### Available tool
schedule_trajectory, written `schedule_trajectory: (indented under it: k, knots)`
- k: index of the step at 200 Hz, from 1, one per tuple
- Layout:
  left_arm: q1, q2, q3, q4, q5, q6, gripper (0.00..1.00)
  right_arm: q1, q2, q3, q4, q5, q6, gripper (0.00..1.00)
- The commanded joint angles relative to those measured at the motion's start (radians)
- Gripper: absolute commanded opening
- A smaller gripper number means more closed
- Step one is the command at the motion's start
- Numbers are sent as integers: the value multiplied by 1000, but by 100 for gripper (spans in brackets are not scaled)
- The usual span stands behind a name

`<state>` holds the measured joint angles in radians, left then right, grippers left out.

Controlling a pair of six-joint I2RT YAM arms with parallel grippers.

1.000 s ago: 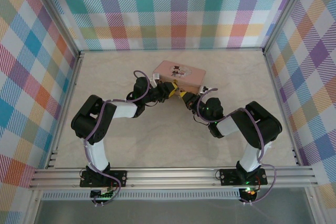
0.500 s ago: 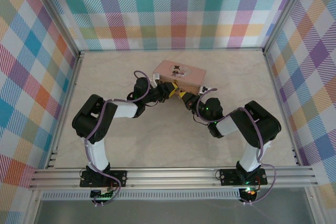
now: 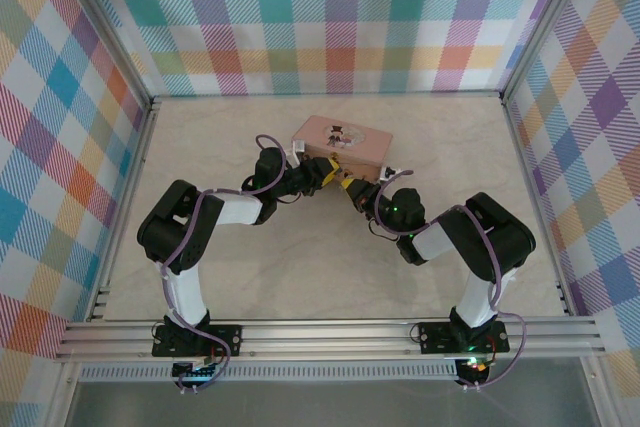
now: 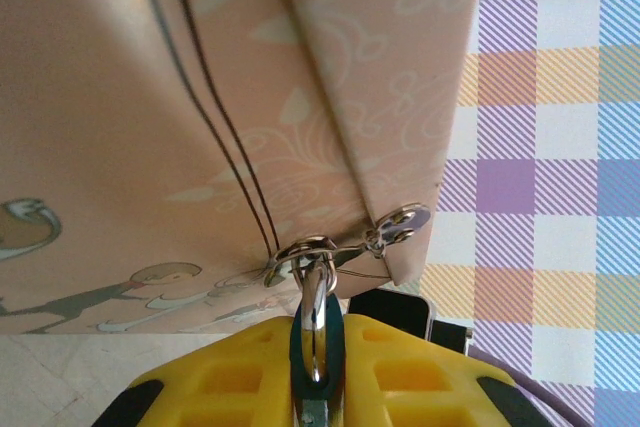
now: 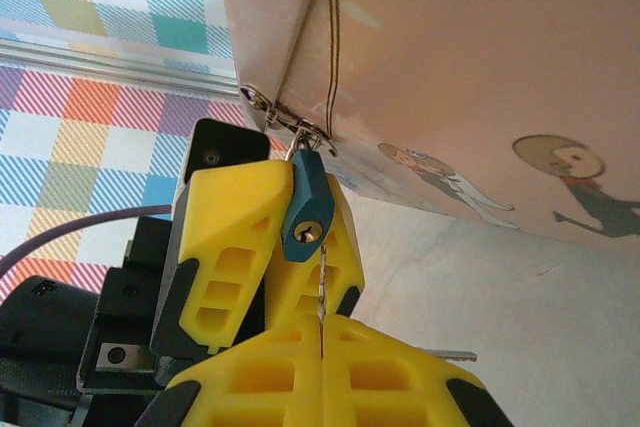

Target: Unlock the padlock with the key

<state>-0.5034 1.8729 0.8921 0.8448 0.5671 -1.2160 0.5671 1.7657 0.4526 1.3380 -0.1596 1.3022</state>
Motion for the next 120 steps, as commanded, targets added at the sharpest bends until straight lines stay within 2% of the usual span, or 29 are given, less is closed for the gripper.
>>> schedule_trajectory:
  k: [1, 120]
  knots:
    - [-4, -12, 4, 85, 33, -8, 16, 3, -18, 5, 62, -20, 1, 0]
    - [-3, -15, -6, 103, 36, -17, 16, -4, -61, 9, -9, -12, -17, 0]
